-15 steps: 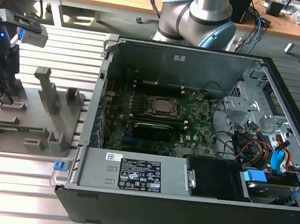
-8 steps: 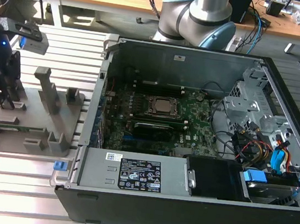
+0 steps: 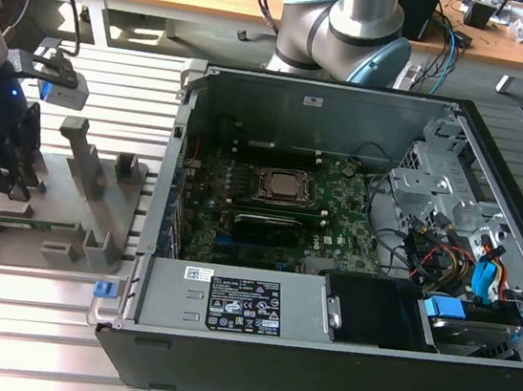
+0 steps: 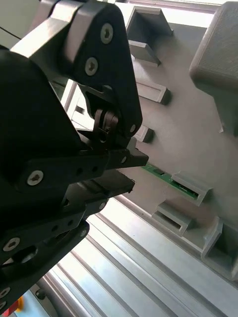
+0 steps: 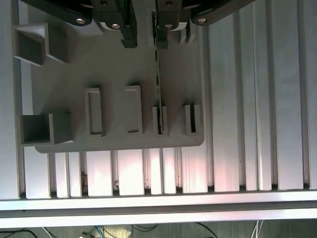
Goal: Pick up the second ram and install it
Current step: 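Pick up the second ram and move it above second insertion slot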
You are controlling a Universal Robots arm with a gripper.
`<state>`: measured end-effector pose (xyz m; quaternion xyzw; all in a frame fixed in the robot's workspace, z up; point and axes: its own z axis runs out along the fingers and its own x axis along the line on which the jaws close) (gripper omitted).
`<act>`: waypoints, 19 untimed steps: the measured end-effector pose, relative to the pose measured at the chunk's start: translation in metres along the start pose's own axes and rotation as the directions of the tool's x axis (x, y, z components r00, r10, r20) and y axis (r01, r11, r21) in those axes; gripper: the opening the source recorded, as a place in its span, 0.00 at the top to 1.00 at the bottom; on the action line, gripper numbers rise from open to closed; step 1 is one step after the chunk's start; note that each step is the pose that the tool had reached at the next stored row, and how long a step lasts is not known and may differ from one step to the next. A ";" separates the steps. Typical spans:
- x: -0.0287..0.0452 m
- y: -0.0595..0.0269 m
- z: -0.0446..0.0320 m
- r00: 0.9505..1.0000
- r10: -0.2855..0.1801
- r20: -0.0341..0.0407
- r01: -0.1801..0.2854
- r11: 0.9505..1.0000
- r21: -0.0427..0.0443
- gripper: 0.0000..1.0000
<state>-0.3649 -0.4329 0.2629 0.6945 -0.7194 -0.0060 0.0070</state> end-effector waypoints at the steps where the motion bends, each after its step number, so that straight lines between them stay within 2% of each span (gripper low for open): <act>1: 0.0000 0.0000 0.0007 1.000 0.000 0.000 0.000 1.000 0.000 0.70; 19: 0.0000 -0.0003 0.0185 1.000 0.000 0.000 0.000 1.000 0.000 0.70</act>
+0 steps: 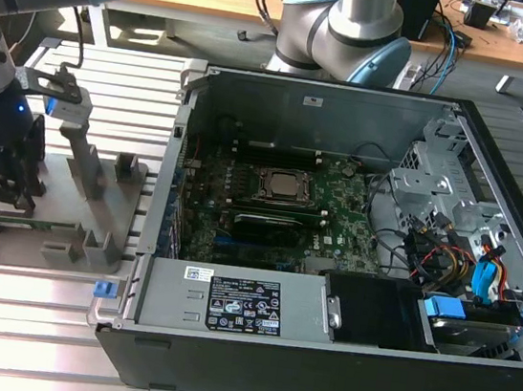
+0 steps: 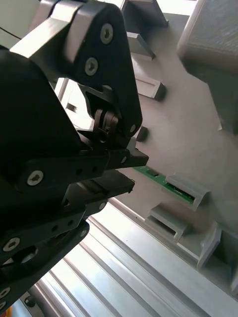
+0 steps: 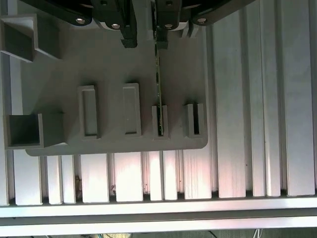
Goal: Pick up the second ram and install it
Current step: 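Pick up the second ram and move it above second insertion slot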
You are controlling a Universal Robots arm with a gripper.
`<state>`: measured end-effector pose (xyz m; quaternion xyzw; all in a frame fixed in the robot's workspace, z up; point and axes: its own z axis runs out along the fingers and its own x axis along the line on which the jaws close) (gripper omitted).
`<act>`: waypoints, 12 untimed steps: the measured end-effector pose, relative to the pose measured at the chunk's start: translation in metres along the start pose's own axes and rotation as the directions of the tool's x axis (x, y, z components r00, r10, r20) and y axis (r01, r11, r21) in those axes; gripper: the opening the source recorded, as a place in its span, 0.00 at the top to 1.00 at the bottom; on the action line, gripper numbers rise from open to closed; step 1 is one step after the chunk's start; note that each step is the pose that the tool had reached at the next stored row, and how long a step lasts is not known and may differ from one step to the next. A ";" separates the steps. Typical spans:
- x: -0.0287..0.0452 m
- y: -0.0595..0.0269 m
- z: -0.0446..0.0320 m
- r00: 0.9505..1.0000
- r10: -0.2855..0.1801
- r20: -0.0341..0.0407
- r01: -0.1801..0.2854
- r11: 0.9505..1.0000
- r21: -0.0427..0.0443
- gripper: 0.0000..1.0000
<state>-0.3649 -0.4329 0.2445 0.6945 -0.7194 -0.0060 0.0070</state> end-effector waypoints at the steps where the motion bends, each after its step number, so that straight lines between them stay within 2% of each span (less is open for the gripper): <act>1: 0.0000 0.0000 0.0014 1.000 0.000 0.000 0.000 1.000 0.000 0.70; 12: 0.0000 -0.0002 0.0108 1.000 0.000 0.000 0.000 1.000 0.000 0.70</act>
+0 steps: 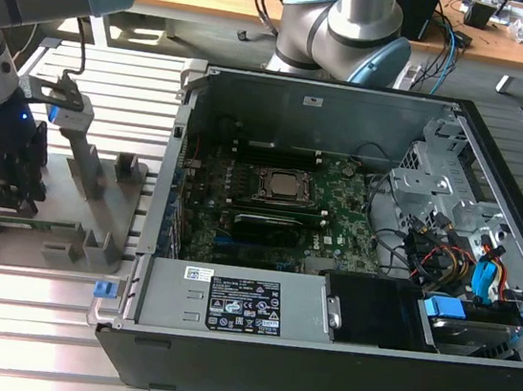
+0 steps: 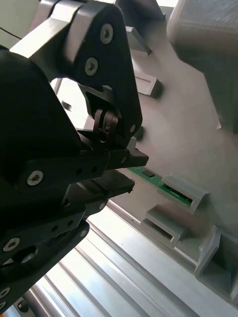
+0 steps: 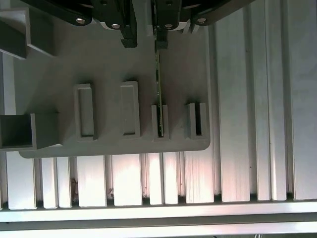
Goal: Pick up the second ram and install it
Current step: 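Pick up the second ram and move it above second insertion slot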
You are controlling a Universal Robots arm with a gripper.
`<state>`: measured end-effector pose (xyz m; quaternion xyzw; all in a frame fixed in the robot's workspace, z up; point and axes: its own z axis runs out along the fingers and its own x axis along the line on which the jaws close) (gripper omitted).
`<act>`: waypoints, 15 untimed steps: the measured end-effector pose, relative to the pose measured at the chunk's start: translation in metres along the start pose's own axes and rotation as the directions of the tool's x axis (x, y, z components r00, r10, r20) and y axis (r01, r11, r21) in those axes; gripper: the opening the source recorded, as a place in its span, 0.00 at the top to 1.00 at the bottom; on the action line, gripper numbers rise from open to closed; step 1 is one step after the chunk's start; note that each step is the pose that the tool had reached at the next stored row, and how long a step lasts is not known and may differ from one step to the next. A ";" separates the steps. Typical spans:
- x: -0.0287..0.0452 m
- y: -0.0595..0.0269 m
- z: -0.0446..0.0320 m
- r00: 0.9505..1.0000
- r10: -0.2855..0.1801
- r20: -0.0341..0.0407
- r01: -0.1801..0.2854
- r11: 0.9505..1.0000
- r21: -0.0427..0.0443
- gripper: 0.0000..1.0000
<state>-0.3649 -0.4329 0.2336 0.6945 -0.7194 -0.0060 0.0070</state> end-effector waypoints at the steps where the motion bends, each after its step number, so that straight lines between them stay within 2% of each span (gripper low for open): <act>1: 0.0000 0.0000 0.0013 1.000 0.000 0.000 0.000 1.000 0.000 0.70; 7: 0.0039 0.0016 0.0090 1.000 -0.003 0.000 0.003 1.000 0.000 0.70; 10: 0.0070 0.0063 0.0155 1.000 -0.007 0.000 0.007 1.000 0.000 0.70; 15: 0.0078 0.0132 0.0270 1.000 -0.011 0.000 0.011 1.000 0.000 0.70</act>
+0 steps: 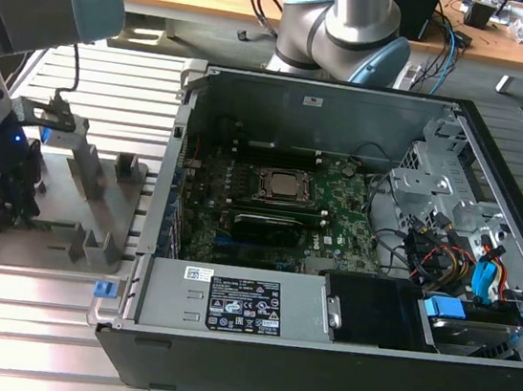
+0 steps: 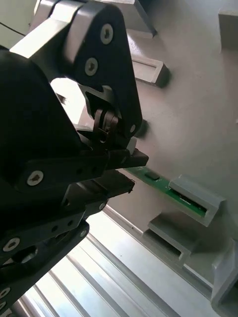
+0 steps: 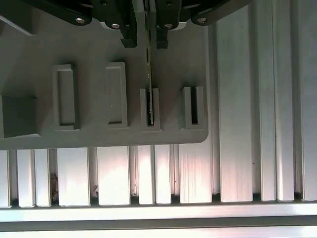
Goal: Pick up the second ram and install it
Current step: 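Pick up the second ram and move it above second insertion slot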
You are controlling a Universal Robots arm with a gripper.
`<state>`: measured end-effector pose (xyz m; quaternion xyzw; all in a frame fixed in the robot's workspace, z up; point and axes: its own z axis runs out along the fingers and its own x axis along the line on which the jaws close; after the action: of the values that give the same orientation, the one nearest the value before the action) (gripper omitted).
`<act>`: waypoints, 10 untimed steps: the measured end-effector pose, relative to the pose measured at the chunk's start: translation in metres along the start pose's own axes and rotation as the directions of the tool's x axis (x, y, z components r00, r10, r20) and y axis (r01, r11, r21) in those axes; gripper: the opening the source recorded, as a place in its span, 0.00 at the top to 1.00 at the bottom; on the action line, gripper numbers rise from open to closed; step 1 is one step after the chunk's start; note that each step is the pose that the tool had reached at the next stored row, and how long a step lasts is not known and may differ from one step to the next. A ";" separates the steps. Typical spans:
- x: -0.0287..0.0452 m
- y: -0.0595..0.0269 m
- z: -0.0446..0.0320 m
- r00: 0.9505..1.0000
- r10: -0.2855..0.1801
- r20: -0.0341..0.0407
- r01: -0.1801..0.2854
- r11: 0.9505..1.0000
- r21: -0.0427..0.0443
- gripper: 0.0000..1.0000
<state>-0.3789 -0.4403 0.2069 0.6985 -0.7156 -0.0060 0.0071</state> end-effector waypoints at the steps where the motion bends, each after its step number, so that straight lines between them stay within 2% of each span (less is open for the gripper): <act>1: 0.0000 0.0015 0.0022 1.000 0.000 0.000 0.000 1.000 0.000 0.70; 3: 0.0001 0.0036 0.0072 1.000 -0.001 0.000 0.001 1.000 0.000 0.70; 6: 0.0001 0.0036 0.0075 1.000 -0.001 0.000 0.001 1.000 0.000 0.70; 8: 0.0001 0.0036 0.0076 1.000 -0.001 0.000 0.001 1.000 0.000 0.84; 10: 0.0000 0.0036 0.0078 1.000 -0.001 0.000 0.001 1.000 0.000 0.86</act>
<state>-0.3827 -0.4403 0.1992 0.6990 -0.7150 -0.0060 0.0070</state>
